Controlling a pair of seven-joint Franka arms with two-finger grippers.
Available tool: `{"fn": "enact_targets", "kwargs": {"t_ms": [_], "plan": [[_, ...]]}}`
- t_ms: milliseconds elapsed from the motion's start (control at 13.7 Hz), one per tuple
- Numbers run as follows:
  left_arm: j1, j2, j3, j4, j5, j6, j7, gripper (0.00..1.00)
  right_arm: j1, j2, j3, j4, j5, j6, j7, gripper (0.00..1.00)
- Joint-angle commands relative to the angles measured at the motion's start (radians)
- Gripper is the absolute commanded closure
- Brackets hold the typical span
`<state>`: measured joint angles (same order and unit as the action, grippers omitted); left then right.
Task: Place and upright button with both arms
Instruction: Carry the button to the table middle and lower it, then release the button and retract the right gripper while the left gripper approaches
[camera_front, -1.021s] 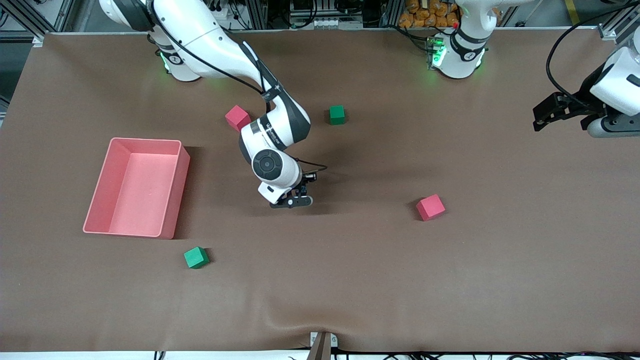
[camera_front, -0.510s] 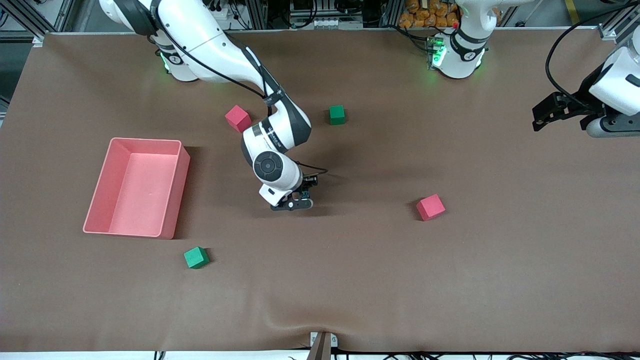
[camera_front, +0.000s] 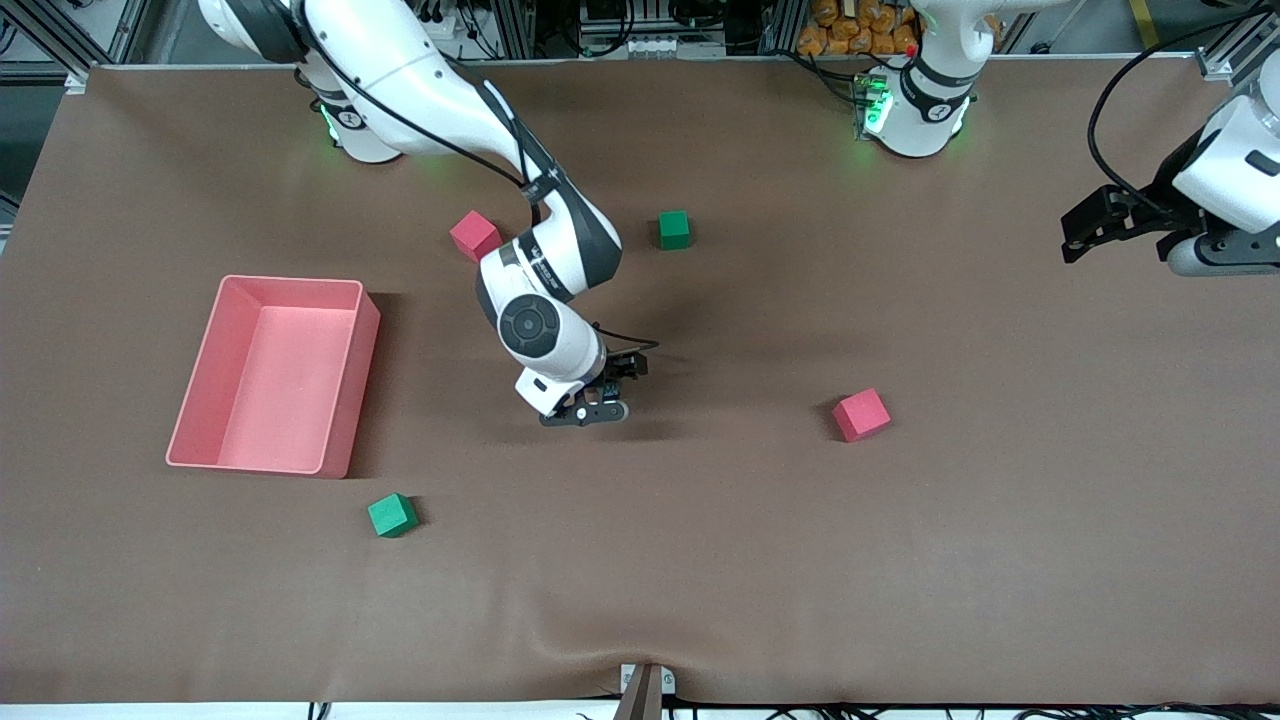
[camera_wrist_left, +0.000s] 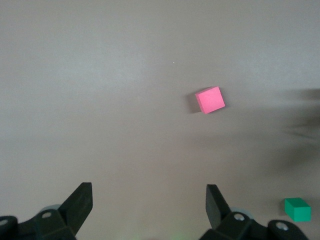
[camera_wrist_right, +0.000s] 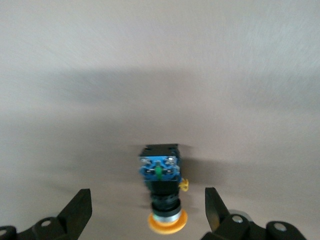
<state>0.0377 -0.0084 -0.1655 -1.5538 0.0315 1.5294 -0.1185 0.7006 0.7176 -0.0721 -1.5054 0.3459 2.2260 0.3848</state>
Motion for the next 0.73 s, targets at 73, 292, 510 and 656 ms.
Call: {"fn": "enact_targets", "kwargs": {"t_ms": [73, 292, 510, 656], "plan": [[-0.012, 0.011, 0.0, 0.006, -0.01, 0.003, -0.009, 0.0, -0.021, -0.162, -0.006, -0.016, -0.118, -0.093, -0.004, 0.0], [-0.016, 0.027, -0.005, 0.008, -0.01, 0.02, -0.019, 0.0, -0.07, -0.285, 0.002, -0.018, -0.248, -0.142, -0.007, 0.0], [-0.027, 0.041, -0.018, 0.008, -0.007, 0.026, -0.05, 0.0, -0.162, -0.386, 0.012, -0.016, -0.291, -0.264, -0.105, 0.0], [-0.036, 0.054, -0.032, 0.008, -0.004, 0.034, -0.073, 0.0, -0.232, -0.449, 0.014, -0.018, -0.291, -0.311, -0.132, 0.0]]}}
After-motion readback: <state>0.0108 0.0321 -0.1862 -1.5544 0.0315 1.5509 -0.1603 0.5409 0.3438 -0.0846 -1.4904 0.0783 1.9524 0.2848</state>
